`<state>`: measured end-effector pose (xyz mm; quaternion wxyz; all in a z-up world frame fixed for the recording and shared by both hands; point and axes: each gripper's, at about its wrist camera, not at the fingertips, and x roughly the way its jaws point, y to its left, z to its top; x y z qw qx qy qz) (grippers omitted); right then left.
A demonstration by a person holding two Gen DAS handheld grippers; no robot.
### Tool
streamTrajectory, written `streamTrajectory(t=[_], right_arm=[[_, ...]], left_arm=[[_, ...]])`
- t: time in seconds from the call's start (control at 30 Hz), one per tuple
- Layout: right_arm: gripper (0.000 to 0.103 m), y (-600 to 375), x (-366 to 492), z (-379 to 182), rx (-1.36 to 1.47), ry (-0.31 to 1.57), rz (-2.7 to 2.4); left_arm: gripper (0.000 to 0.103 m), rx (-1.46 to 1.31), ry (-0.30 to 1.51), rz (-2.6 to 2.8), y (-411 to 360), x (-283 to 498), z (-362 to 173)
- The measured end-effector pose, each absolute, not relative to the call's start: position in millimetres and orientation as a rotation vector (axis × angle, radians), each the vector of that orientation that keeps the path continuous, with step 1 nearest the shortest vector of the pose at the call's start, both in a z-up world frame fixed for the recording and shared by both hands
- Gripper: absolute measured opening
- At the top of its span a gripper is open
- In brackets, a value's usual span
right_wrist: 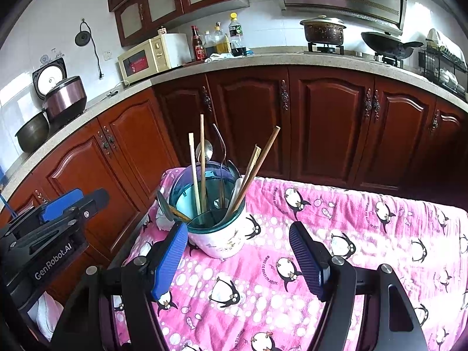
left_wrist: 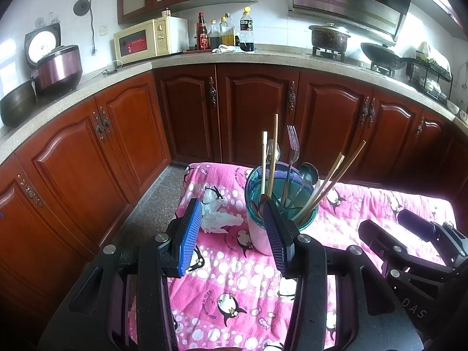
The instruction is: Organize utensils
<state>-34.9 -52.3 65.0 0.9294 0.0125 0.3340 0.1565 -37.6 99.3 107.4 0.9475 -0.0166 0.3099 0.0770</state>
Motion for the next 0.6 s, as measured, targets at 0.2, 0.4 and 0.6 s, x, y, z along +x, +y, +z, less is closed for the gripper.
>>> streamTrajectory(t=[0.2,0.4,0.6], right_arm=[[0.070,-50.8,-35.3,63.5,0.023,0.686,0.322],[0.070,-52.1,-33.8,60.6,0.028,0.693,0.324],[0.070,-55.1,-33.0,59.5,0.037,0.693,0.320]], left_arm=[[0.043,-0.033,0.633,0.157,97.4,-37.3,105.0],[0.043,-0.035,0.641,0.156,95.7,-35.5,102.5],[0.043,-0.033,0.643,0.150,93.5,-34.8,100.6]])
